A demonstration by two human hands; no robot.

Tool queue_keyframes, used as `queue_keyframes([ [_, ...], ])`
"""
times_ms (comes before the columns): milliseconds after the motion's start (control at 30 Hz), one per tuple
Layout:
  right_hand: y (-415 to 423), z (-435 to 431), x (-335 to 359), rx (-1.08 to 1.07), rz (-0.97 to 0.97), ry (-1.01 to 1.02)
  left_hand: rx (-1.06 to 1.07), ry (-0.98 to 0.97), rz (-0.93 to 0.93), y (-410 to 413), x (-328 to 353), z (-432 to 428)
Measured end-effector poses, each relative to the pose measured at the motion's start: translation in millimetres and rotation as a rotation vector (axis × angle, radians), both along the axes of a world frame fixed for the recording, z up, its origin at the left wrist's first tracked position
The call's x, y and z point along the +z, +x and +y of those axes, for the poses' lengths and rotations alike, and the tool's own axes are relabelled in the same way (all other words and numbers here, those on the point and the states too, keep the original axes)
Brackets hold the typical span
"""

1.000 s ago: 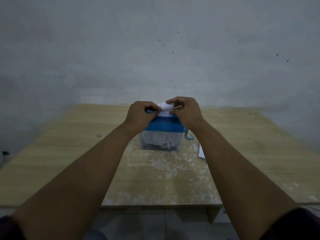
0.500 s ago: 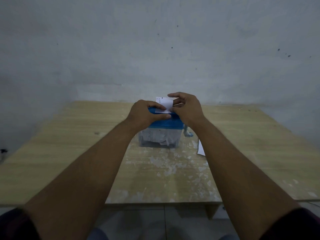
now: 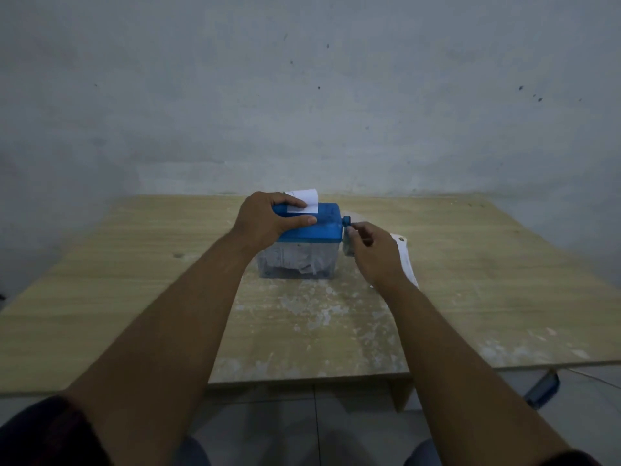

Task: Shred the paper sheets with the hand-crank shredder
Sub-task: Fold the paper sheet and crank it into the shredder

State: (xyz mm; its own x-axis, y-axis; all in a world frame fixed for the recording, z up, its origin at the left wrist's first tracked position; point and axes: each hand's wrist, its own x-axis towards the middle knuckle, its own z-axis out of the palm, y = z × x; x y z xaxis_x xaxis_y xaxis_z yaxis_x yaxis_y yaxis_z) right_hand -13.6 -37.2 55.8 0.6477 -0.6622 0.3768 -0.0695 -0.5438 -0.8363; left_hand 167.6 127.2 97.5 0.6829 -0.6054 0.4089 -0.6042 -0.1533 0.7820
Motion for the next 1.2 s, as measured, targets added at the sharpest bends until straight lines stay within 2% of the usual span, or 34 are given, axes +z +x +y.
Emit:
queue_keyframes([
  [200,-11,1,-26,0.008,-0.003,0.041,0.011,0.003,0.006,-1,-1,0],
  [433,-23,15,-29,0.026,-0.209,0.135,-0.004,-0.003,0.018,0,0,0],
  [667,-31,3,-12,0.101,-0.123,0.048,-0.037,0.013,0.002,1,1,1],
  [900,-18,4,23,0.079,-0.255,0.009,-0.038,0.022,-0.013,2,1,-1],
  [1200,7,-15,45,0.041,-0.204,-0.022,-0.051,0.021,-0.006,9,-1,-2],
])
